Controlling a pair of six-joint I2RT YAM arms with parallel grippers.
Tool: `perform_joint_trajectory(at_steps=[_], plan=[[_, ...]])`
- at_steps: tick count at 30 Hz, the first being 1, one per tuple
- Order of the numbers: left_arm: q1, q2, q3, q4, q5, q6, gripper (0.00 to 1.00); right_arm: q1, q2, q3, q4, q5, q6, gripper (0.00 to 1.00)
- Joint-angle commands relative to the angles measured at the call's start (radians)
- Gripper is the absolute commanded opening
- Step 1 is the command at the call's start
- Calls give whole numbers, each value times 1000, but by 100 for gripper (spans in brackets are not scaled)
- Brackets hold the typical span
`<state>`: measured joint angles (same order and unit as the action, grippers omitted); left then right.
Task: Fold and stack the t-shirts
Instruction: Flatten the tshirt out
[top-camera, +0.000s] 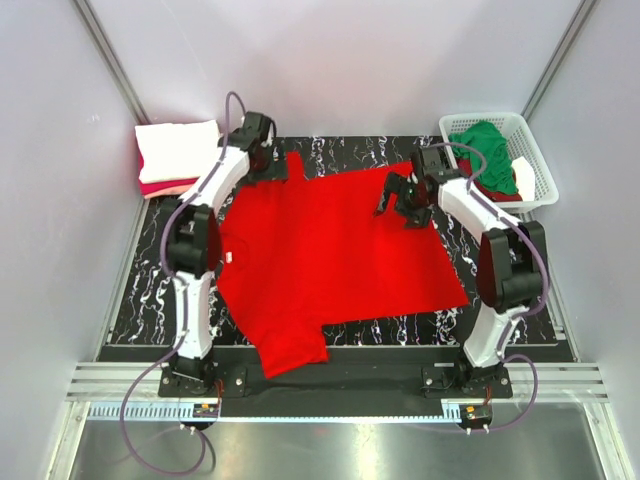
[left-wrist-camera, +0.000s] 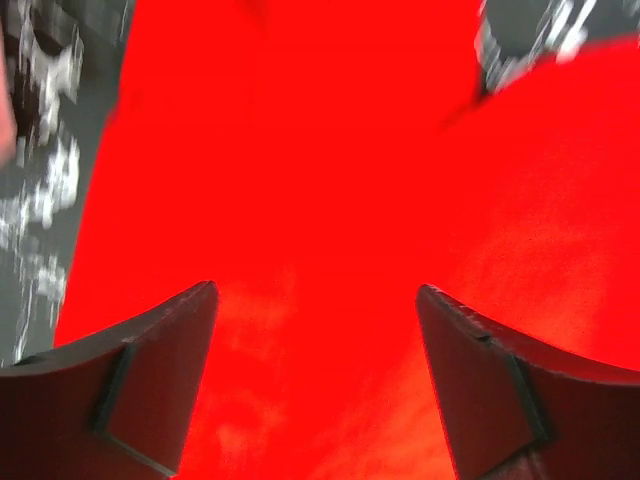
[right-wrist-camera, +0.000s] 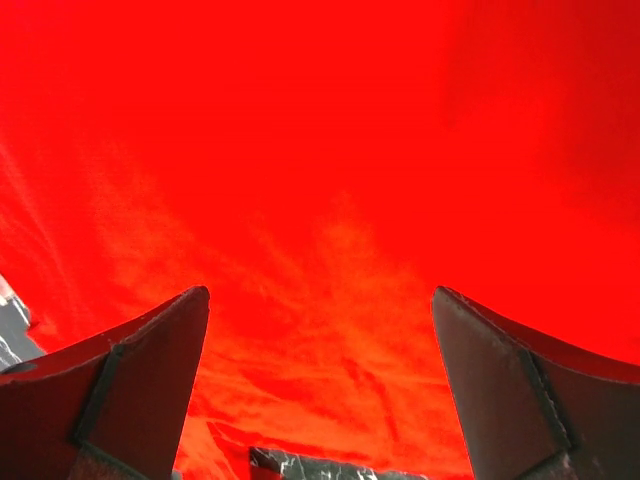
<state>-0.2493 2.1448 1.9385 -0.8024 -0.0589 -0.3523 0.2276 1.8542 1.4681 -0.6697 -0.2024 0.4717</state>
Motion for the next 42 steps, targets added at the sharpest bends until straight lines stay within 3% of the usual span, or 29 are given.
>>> perform_joint_trajectory(at_steps=[1,5,6,7,8,11,18,24,30,32,36,42], plan=[[11,157,233,-26,10,16,81,80,-154,-191,202,30,51,99],[33,289,385,-12,88,-22,72,269,-329,-539,589,0,139,95],[36,312,402,-3,103,-30,70,285,-372,-672,675,-18,192,95],[45,319,401,26,119,-46,68,292,-386,-728,850,-38,218,94],[50,320,396,43,126,-54,67,294,-401,-759,893,-54,231,93],[67,328,385,97,155,-73,66,294,-475,-799,921,-18,194,99],[97,394,427,193,188,-117,66,279,-365,-743,924,-123,193,97],[131,509,522,256,231,-238,66,259,-357,-761,956,-155,206,97],[189,572,590,440,231,-410,68,240,-351,-775,992,-187,219,97],[223,557,573,563,245,-510,70,231,-346,-778,1007,-203,225,97],[232,440,568,676,176,-545,82,228,-342,-781,1021,-212,226,96],[229,278,491,652,209,-508,88,225,-342,-778,1016,-207,229,96]])
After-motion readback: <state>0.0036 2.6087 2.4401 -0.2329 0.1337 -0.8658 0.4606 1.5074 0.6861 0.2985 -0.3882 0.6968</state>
